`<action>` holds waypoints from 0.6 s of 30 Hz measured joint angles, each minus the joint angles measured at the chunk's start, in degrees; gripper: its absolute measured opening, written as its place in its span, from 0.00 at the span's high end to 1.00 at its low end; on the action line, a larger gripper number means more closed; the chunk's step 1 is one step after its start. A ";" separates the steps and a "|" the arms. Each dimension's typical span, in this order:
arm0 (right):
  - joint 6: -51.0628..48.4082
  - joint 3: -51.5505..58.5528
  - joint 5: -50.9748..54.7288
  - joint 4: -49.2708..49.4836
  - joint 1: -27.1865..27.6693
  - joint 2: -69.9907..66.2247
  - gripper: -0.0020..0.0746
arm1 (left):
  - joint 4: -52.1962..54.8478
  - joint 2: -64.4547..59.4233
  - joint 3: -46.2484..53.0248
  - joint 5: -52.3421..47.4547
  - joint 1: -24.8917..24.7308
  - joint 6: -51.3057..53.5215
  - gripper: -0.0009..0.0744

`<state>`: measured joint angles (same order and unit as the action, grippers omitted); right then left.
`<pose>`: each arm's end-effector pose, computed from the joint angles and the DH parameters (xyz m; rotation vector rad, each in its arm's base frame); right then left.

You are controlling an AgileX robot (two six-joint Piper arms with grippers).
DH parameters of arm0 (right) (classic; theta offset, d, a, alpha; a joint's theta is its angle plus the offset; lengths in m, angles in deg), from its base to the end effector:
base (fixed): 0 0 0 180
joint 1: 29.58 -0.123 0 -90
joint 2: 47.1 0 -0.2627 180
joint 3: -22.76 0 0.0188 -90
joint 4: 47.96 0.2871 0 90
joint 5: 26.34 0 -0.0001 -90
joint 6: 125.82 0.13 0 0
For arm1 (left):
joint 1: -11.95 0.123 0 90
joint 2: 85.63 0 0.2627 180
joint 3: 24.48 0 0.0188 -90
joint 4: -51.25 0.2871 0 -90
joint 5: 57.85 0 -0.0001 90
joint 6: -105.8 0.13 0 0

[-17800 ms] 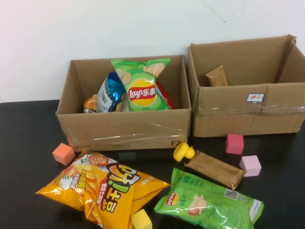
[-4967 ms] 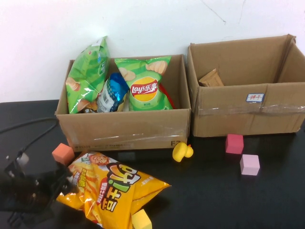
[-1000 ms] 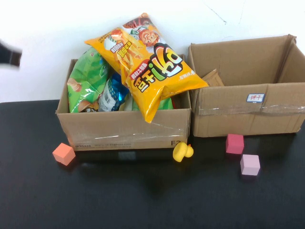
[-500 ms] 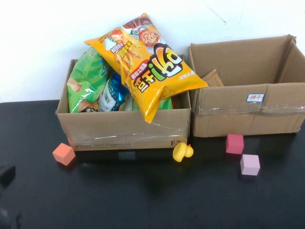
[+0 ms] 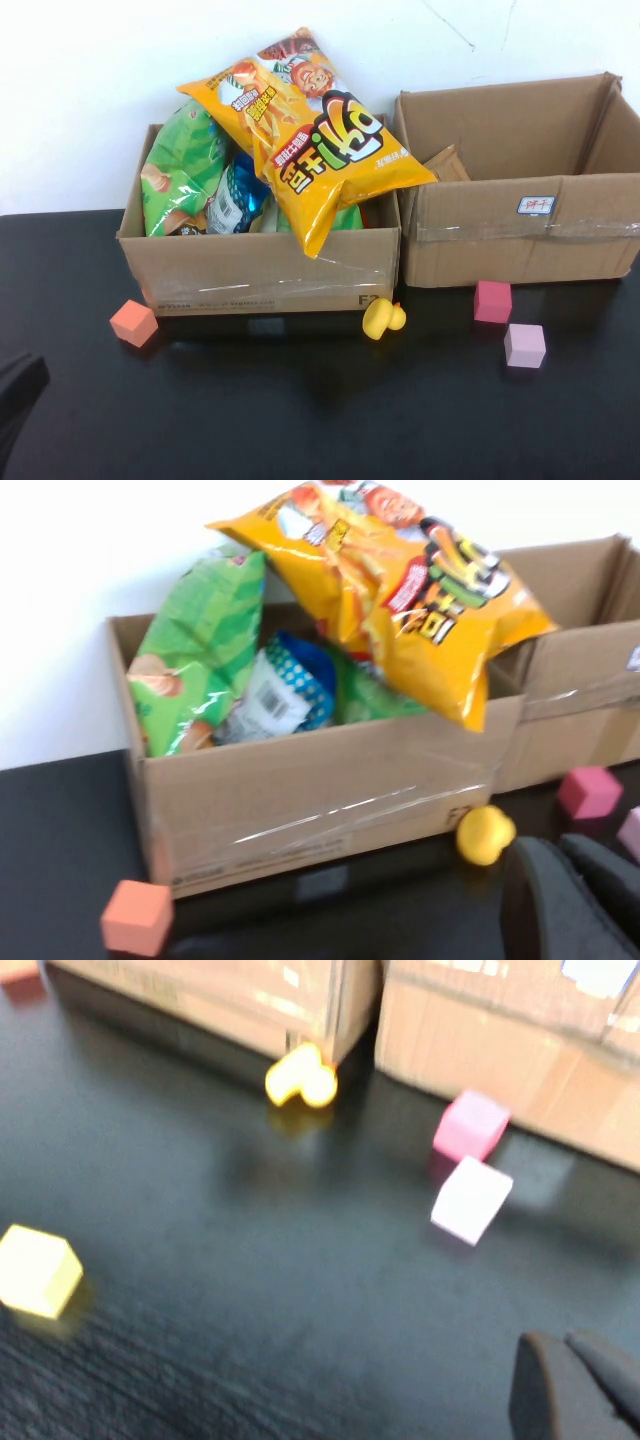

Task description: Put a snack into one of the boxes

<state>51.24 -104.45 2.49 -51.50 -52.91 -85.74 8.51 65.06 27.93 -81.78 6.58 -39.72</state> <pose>0.1802 0.0735 0.2332 -0.5153 2.0373 0.1506 0.1713 -0.0521 0.2903 0.2004 1.7386 -0.3841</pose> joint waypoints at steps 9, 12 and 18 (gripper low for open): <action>-0.13 3.28 1.70 0.00 0.00 0.00 0.97 | -2.33 0.09 0.00 -2.04 0.00 0.09 0.99; -0.13 3.68 1.96 0.00 0.00 0.00 0.97 | -2.43 0.09 0.09 -2.63 -1.39 0.09 0.99; -0.13 4.13 3.46 0.00 0.00 0.00 0.97 | -0.94 4.79 3.97 -3.09 -5.51 0.09 0.99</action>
<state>51.11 -100.32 5.96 -51.50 -52.91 -85.74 7.57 69.85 31.90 -84.88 1.06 -39.62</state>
